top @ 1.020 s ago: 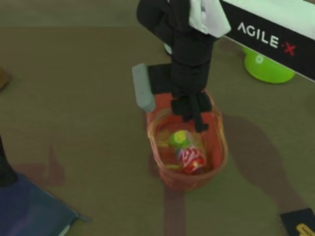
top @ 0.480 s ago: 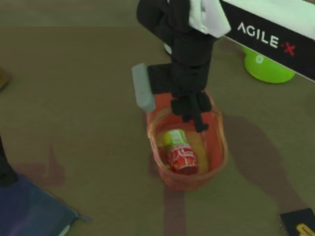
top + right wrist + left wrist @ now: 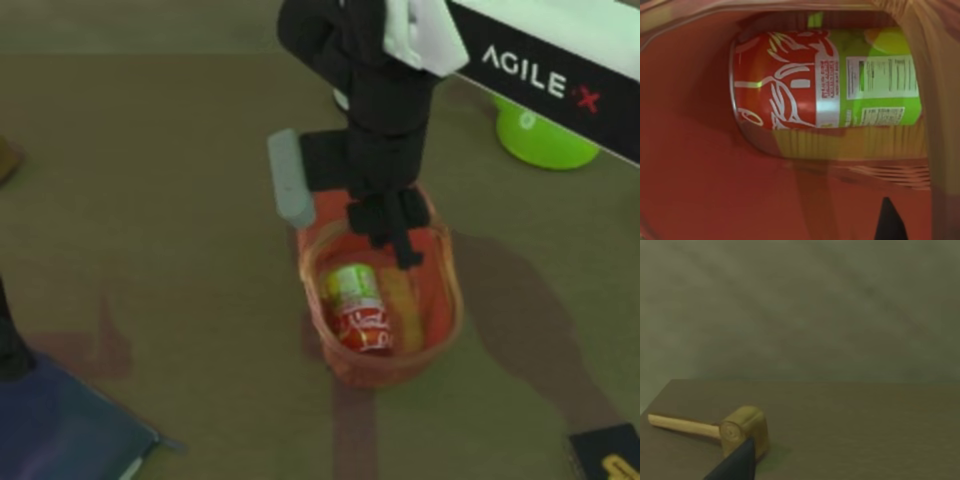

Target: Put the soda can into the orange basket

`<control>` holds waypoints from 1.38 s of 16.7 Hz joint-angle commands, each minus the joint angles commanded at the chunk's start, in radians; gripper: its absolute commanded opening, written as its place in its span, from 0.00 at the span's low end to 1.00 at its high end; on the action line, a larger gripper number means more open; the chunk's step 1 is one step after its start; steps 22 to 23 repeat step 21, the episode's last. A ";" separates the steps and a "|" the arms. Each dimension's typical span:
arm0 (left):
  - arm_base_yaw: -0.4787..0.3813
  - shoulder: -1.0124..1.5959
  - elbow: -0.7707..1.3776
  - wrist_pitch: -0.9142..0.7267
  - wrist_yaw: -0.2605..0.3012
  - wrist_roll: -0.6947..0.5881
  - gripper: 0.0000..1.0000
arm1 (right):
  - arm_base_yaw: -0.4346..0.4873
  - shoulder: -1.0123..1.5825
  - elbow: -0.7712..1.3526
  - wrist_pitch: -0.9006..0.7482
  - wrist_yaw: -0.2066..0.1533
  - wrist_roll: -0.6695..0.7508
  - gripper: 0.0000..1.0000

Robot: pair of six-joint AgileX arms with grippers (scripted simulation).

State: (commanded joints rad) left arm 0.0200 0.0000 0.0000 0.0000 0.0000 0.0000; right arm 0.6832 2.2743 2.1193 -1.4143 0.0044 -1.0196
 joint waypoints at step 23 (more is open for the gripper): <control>0.000 0.000 0.000 0.000 0.000 0.000 1.00 | -0.028 -0.021 0.166 -0.186 0.000 -0.036 0.00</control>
